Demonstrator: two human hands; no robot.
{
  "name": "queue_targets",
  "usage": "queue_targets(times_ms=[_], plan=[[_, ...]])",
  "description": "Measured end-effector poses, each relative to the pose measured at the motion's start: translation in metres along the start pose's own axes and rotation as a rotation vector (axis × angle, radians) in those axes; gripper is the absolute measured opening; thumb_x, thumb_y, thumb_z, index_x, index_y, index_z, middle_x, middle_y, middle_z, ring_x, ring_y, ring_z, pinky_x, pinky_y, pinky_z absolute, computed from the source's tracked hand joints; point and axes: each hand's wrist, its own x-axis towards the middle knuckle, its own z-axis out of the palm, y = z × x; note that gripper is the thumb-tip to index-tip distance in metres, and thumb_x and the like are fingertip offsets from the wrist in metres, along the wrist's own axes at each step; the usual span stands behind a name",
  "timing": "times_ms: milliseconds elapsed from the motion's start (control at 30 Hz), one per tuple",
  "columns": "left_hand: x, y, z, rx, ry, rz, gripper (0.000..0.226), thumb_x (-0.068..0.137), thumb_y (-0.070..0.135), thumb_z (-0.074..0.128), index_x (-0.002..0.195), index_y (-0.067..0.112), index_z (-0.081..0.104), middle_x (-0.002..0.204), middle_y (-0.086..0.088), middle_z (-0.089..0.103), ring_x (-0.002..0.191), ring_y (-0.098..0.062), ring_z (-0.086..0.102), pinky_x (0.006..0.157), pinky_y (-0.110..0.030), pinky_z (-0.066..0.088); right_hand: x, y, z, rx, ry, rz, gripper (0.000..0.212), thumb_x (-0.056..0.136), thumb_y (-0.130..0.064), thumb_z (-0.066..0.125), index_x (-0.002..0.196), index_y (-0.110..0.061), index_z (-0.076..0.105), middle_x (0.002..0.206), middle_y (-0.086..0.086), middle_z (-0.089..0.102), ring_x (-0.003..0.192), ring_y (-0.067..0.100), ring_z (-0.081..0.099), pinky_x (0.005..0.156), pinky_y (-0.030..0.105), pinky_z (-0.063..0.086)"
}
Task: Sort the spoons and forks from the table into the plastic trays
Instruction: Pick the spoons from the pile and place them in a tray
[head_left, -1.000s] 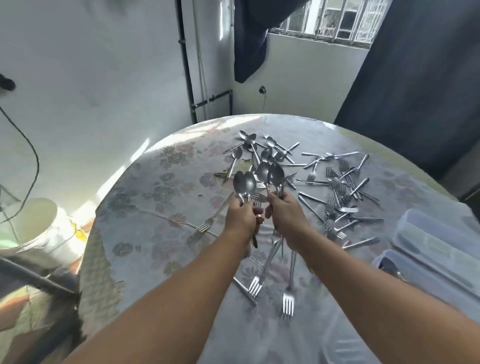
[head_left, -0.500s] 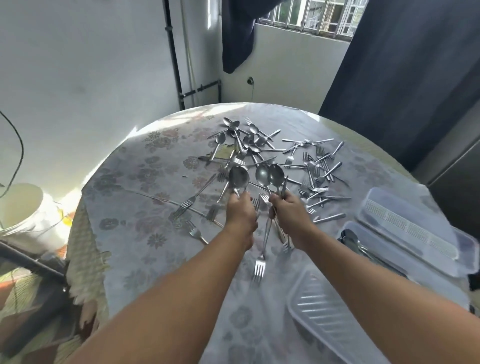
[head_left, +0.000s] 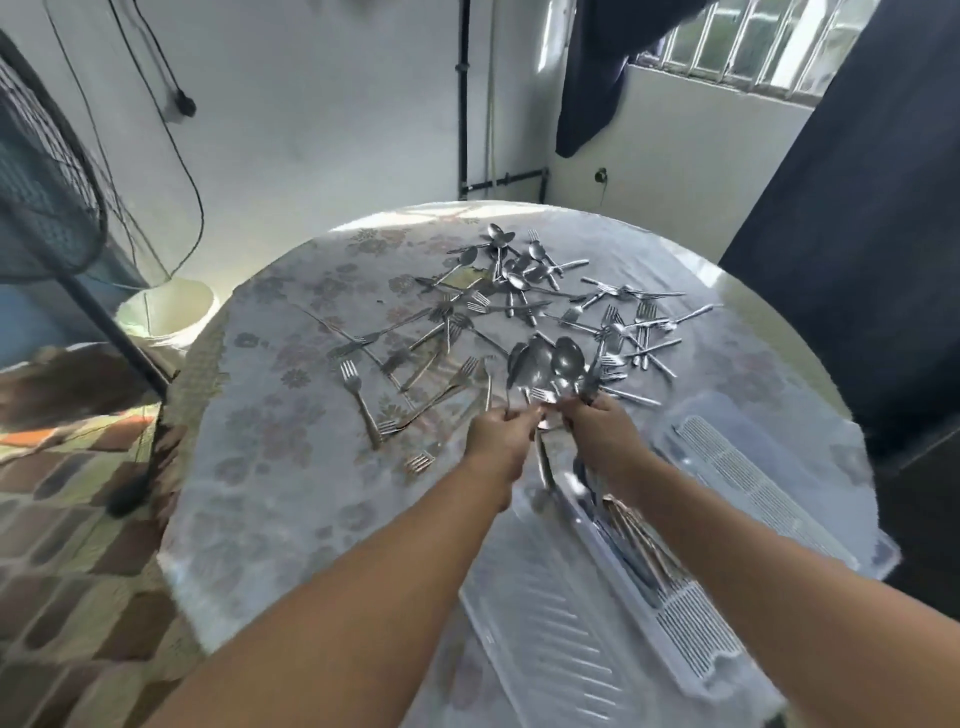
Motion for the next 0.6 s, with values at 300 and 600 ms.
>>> queue_targets(times_ms=[300, 600], plan=[[-0.060, -0.052, 0.042, 0.074, 0.071, 0.056, 0.020, 0.089, 0.024, 0.081, 0.092, 0.005, 0.072, 0.085, -0.005, 0.076, 0.073, -0.015, 0.065, 0.062, -0.025, 0.044, -0.047, 0.042, -0.056, -0.041, -0.142, 0.017, 0.026, 0.104, -0.016, 0.055, 0.104, 0.009, 0.062, 0.082, 0.012, 0.057, 0.077, 0.022, 0.050, 0.062, 0.030, 0.040], [-0.074, -0.078, 0.065, 0.313, 0.060, 0.105, 0.017, 0.081, 0.027, 0.086, 0.079, 0.016, 0.074, 0.075, 0.003, 0.077, 0.084, -0.017, 0.073, 0.086, -0.037, 0.058, -0.066, 0.085, -0.084, -0.076, -0.134, 0.047, 0.018, 0.101, -0.028, 0.060, 0.100, -0.015, 0.073, 0.098, 0.016, 0.077, 0.093, 0.029, 0.072, 0.094, 0.055, 0.054]])
